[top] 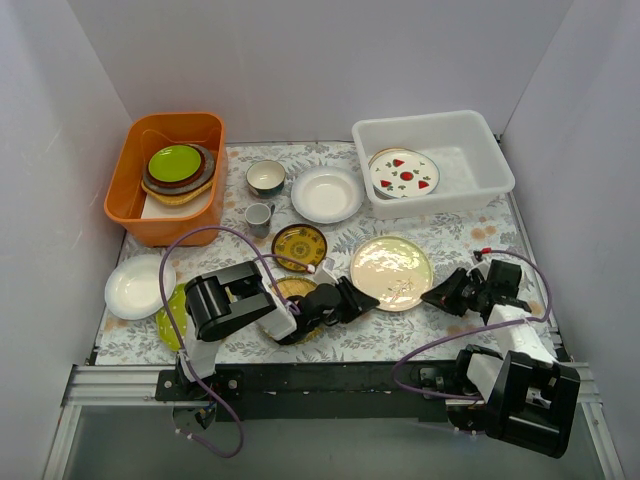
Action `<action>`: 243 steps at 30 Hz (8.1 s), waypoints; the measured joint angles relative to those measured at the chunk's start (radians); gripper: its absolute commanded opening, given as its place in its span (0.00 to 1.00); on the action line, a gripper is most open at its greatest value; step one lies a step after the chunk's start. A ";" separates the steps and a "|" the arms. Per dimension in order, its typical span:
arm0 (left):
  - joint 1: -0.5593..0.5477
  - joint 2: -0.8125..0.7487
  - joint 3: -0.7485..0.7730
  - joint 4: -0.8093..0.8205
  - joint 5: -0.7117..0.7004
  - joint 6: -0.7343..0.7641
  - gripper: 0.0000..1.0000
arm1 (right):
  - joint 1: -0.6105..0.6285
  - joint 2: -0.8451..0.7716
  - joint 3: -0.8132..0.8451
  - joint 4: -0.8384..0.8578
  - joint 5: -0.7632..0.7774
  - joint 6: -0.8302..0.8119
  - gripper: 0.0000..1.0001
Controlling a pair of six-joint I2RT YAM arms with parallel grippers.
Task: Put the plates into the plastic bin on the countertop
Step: Pick up the plate at the center of the board, then place the plate in the plastic bin.
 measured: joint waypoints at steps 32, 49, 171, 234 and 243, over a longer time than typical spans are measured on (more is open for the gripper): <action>0.000 -0.134 0.018 -0.061 -0.008 0.022 0.00 | 0.013 0.075 -0.062 0.037 -0.156 -0.018 0.57; 0.004 -0.133 0.050 -0.101 0.018 0.035 0.00 | 0.008 -0.087 -0.253 0.337 -0.183 0.350 0.49; -0.114 -0.743 -0.045 -0.953 -0.188 0.037 0.82 | 0.006 0.571 0.638 0.818 -0.255 0.718 0.01; -0.115 -0.822 -0.129 -0.960 -0.148 0.037 0.82 | 0.007 1.192 1.149 0.531 -0.166 0.534 0.55; -0.115 -0.827 -0.129 -0.961 -0.148 0.037 0.82 | 0.008 1.192 1.181 0.423 -0.143 0.449 0.60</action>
